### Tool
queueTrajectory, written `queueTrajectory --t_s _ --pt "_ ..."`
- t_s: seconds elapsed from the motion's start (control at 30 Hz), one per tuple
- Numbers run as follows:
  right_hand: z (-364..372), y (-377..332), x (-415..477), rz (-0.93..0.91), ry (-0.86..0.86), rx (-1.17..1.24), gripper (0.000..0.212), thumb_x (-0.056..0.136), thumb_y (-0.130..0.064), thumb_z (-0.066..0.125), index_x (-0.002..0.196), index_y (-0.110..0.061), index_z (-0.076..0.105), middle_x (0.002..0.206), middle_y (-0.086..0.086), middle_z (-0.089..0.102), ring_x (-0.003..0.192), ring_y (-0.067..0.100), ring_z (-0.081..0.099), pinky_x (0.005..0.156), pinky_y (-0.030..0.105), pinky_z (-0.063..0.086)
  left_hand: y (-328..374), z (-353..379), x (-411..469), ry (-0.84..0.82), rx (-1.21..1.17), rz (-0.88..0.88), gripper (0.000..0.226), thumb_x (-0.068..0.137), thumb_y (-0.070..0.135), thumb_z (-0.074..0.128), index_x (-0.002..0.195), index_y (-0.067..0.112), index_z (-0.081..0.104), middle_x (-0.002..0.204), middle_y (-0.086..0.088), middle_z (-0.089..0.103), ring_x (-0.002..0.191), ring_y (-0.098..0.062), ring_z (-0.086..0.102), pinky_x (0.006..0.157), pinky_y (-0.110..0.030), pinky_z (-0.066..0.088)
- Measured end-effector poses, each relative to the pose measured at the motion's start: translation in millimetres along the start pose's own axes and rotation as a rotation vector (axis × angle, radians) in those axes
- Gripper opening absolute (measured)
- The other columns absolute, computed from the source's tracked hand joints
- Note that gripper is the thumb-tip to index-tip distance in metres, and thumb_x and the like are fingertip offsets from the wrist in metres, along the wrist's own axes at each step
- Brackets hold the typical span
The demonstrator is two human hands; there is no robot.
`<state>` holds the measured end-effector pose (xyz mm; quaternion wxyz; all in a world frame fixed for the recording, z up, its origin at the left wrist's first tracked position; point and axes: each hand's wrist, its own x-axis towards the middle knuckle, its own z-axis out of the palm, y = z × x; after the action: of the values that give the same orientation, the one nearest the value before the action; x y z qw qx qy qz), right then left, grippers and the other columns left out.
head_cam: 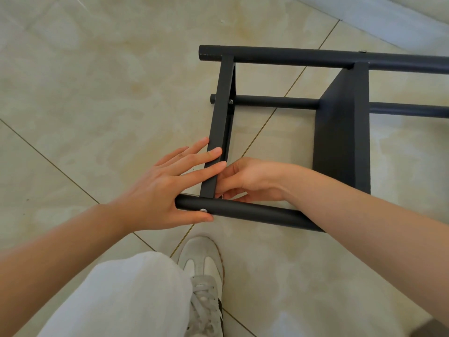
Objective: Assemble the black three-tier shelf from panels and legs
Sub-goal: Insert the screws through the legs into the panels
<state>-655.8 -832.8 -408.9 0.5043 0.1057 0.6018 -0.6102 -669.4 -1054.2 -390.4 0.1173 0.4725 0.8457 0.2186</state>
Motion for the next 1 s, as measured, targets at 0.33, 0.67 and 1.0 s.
queueTrajectory --t_s 0.33,0.67,1.0 --pt "-4.8 -7.0 -0.4 0.149 -0.084 0.127 0.009 0.093 -0.018 0.065 0.096 -0.014 0.073 0.085 0.002 0.068 0.091 0.021 0.060 0.091 0.038 0.051 -1.5 0.3 0.1 -0.007 -0.006 0.004 0.080 0.087 0.060 0.063 0.152 0.019 0.041 0.163 -0.001 0.033 0.156 -0.024 0.016 0.122 -0.050 0.026" --pt "-0.5 -7.9 1.1 0.140 -0.036 0.078 0.012 0.092 -0.013 0.066 0.102 -0.010 0.072 0.099 0.008 0.070 0.097 0.022 0.064 0.096 0.042 0.051 -1.9 1.9 -0.4 0.008 -0.018 0.009 0.080 0.087 0.058 0.065 0.152 0.019 0.040 0.163 -0.001 0.033 0.155 -0.023 0.016 0.122 -0.048 0.027" --pt "-2.1 -7.3 1.2 0.152 -0.055 0.058 0.011 0.092 -0.016 0.066 0.101 -0.013 0.071 0.099 0.007 0.071 0.101 0.022 0.064 0.101 0.044 0.049 -0.5 0.9 -0.1 0.005 -0.022 0.001 0.079 0.087 0.057 0.065 0.151 0.017 0.042 0.163 -0.002 0.033 0.155 -0.022 0.016 0.125 -0.036 0.020"
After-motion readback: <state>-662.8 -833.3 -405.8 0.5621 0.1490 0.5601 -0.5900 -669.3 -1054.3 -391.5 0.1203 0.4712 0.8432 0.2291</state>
